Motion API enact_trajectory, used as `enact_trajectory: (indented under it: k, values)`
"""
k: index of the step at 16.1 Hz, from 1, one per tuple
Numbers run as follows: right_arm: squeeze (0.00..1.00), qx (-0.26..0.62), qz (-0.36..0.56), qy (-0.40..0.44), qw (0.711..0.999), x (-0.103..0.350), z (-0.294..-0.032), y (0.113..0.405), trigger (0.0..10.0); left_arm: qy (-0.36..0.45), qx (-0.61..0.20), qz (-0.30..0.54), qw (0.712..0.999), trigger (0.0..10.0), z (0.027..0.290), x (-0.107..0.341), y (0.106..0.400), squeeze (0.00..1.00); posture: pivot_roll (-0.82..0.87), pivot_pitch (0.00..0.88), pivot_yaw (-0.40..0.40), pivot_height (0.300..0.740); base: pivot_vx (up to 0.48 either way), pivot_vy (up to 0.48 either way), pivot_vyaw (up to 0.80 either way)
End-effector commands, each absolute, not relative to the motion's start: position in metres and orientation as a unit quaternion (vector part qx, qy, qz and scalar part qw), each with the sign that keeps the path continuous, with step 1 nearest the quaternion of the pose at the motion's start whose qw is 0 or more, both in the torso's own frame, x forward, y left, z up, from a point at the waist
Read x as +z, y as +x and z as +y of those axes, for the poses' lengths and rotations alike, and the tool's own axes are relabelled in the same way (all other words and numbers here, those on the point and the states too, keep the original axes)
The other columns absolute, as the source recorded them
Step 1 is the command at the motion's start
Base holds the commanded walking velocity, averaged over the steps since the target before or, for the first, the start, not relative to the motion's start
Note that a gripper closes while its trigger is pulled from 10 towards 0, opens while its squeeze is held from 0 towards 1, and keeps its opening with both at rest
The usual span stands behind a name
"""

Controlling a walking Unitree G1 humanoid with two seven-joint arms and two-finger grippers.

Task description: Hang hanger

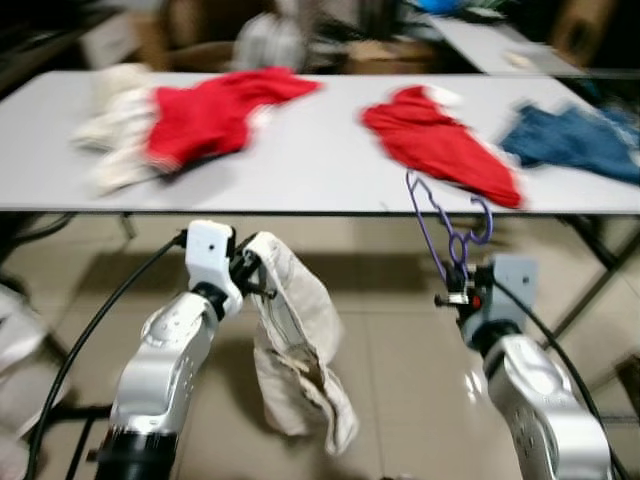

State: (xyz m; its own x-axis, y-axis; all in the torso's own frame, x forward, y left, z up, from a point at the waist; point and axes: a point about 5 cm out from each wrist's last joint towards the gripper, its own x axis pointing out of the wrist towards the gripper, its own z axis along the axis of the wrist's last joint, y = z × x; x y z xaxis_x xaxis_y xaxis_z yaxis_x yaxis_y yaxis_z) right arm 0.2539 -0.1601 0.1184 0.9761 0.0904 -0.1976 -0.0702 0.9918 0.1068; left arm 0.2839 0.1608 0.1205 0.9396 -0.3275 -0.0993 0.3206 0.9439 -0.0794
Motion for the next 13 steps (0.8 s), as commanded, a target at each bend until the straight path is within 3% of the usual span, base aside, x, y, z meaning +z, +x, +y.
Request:
enact_trajectory:
  k: [1,4,7,10,13]
  values:
    - [0.00,0.045,0.095,0.047,0.993,0.120,-0.160,0.257,10.0,-0.023,-0.158,0.020,0.987,10.0,0.163,0.137,0.286,0.00,-0.10,0.000,-0.012,0.740,0.000,0.356,0.00]
    - [0.00,0.060,0.086,0.047,0.993,0.125,-0.155,0.260,10.0,-0.017,-0.150,0.023,0.988,10.0,0.169,0.135,0.286,0.00,-0.11,0.000,-0.007,0.740,0.000,0.355,0.00]
    - [0.00,0.027,0.072,0.053,0.996,0.128,-0.163,0.257,10.0,-0.016,-0.161,0.015,0.987,10.0,0.166,0.143,0.301,0.00,-0.15,0.000,0.047,0.740,0.000,0.358,0.00]
    - [0.00,-0.004,0.080,0.061,0.995,0.121,-0.175,0.248,10.0,-0.033,-0.170,0.010,0.985,10.0,0.155,0.146,0.306,0.00,-0.15,0.000,0.057,0.740,0.000,0.000,0.00]
    - [0.00,0.003,0.082,0.067,0.994,0.122,-0.170,0.258,10.0,-0.021,-0.187,0.004,0.982,10.0,0.146,0.151,0.307,0.00,-0.12,0.000,0.030,0.740,0.000,0.000,0.00]
